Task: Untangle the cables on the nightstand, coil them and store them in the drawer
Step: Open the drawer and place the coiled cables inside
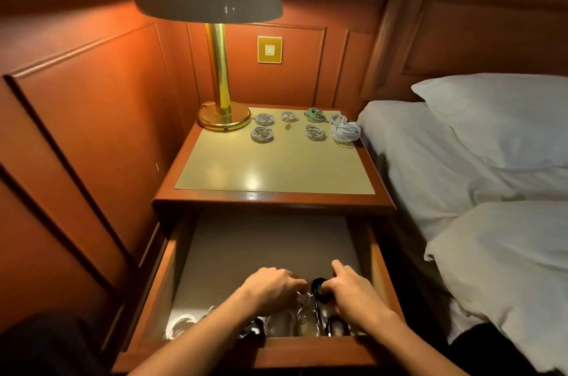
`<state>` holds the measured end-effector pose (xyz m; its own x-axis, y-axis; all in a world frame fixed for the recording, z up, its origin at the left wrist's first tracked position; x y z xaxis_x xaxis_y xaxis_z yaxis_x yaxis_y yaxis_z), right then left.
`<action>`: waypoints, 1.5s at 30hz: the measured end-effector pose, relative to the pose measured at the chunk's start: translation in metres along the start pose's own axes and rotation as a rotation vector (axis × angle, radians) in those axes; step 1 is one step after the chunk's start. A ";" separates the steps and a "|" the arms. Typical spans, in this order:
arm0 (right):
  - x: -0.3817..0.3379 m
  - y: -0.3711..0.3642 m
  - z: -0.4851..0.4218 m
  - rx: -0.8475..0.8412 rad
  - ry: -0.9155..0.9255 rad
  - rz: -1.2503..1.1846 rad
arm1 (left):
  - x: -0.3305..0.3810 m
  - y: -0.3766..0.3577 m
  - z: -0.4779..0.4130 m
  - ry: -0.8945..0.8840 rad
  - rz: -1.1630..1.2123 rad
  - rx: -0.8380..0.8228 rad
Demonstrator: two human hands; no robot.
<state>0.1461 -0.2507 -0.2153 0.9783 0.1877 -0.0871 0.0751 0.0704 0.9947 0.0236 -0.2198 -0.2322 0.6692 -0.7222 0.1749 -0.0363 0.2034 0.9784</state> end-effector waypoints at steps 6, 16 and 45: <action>0.012 -0.008 0.002 -0.087 -0.048 -0.041 | 0.008 -0.008 -0.010 -0.007 -0.003 -0.078; -0.001 0.086 -0.059 -0.057 -0.003 -0.247 | -0.051 0.098 -0.006 0.089 0.280 0.077; -0.009 0.149 -0.471 0.156 0.037 0.107 | -0.262 0.181 -0.131 0.367 -0.184 0.619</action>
<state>0.0573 0.2193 -0.0924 0.9748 0.2221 0.0210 0.0023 -0.1041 0.9946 -0.0613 0.0933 -0.1153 0.9060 -0.4190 0.0602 -0.2385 -0.3879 0.8903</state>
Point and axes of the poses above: each hand's wrist, its own z-axis away from the middle knuckle, its own y-axis out of the back of the hand, x = y × z, the point moved 8 cm from there along -z, towards the middle knuckle, and after that the axes turned 9 degrees about x, right-handed, at the moved point
